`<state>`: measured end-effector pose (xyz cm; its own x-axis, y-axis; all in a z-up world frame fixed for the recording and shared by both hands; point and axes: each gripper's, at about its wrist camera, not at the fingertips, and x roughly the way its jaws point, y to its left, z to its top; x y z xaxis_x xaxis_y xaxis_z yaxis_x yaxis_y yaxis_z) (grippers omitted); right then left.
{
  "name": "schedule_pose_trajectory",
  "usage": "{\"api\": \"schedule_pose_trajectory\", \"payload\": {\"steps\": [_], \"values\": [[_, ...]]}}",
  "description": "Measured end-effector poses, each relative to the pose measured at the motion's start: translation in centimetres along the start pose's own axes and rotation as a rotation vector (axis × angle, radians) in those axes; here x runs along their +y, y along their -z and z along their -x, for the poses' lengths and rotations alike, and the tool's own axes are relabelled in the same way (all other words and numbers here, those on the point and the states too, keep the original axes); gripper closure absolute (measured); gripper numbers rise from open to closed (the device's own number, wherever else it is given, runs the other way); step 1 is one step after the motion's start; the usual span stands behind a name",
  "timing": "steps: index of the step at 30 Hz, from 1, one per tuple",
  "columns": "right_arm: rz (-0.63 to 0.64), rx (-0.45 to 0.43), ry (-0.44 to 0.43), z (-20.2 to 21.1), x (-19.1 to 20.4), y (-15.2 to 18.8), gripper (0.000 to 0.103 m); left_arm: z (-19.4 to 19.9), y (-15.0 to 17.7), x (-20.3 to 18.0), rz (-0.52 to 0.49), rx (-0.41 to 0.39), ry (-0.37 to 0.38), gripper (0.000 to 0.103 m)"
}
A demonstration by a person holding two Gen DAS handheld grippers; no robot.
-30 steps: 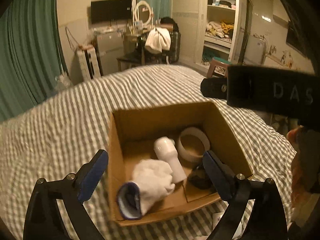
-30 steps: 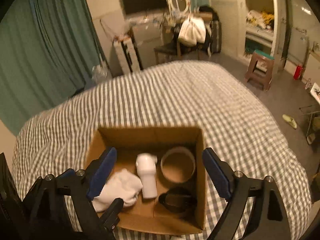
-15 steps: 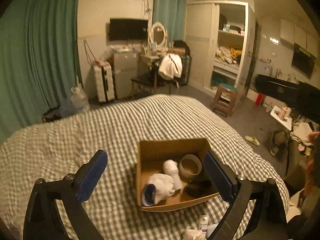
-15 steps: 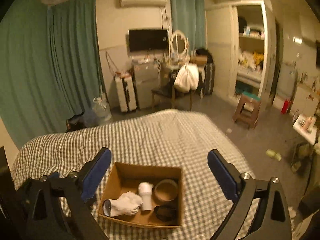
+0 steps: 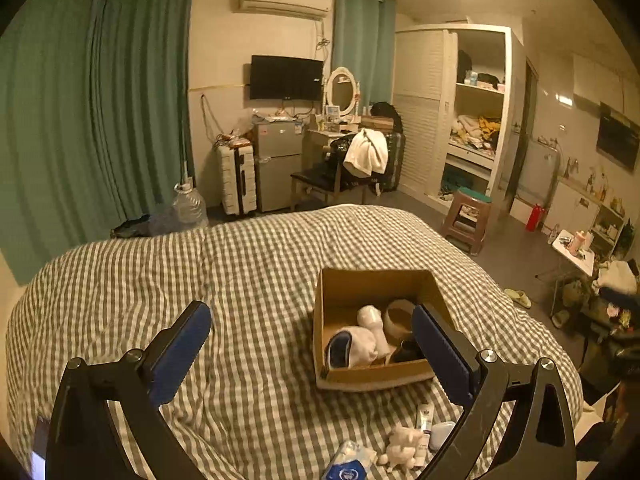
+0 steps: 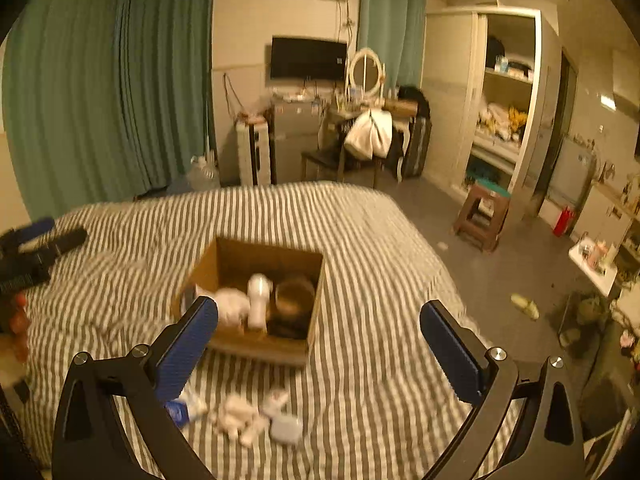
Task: Organize objects
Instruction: 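Lift both tools out of the box back toward the items, then grasp the blue tissue pack with the left tool while the right tool grasps the white earbuds case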
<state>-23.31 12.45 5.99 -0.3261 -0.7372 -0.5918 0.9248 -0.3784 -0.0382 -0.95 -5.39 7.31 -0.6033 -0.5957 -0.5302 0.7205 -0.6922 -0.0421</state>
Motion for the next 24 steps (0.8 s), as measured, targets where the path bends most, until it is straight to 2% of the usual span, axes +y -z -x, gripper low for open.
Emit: {"api": "schedule_pose_trajectory", "payload": {"steps": [3,5,8,11,13,17,21,24], "values": [[-0.063,0.025,0.006,-1.2,-0.9,2.6,0.001,-0.5,2.1,0.2,0.039,0.002,0.007,0.000],[-0.097,0.063,-0.019,-2.7,-1.1,4.4,0.001,-1.5,3.5,0.0,0.052,0.014,-0.009,0.000],[-0.140,0.134,-0.065,-5.7,-0.9,7.5,0.001,-3.9,6.3,0.0,0.073,0.078,-0.025,0.000],[-0.053,0.215,-0.059,-9.1,0.8,10.0,0.001,-5.8,9.6,0.6,0.129,0.098,-0.099,0.000],[0.009,0.250,-0.033,-11.2,2.0,11.6,0.001,-7.4,11.5,0.8,0.144,0.164,-0.076,0.000],[0.042,0.328,-0.022,-14.2,2.3,14.1,0.002,-10.0,15.6,-0.3,0.067,0.243,-0.084,0.000],[0.044,0.408,-0.027,-16.4,2.1,15.9,0.012,-11.2,18.5,-1.9,-0.036,0.311,-0.073,0.000],[0.075,0.471,-0.035,-17.8,2.7,17.3,0.020,-11.1,19.8,-3.0,-0.102,0.324,-0.047,0.000]]}}
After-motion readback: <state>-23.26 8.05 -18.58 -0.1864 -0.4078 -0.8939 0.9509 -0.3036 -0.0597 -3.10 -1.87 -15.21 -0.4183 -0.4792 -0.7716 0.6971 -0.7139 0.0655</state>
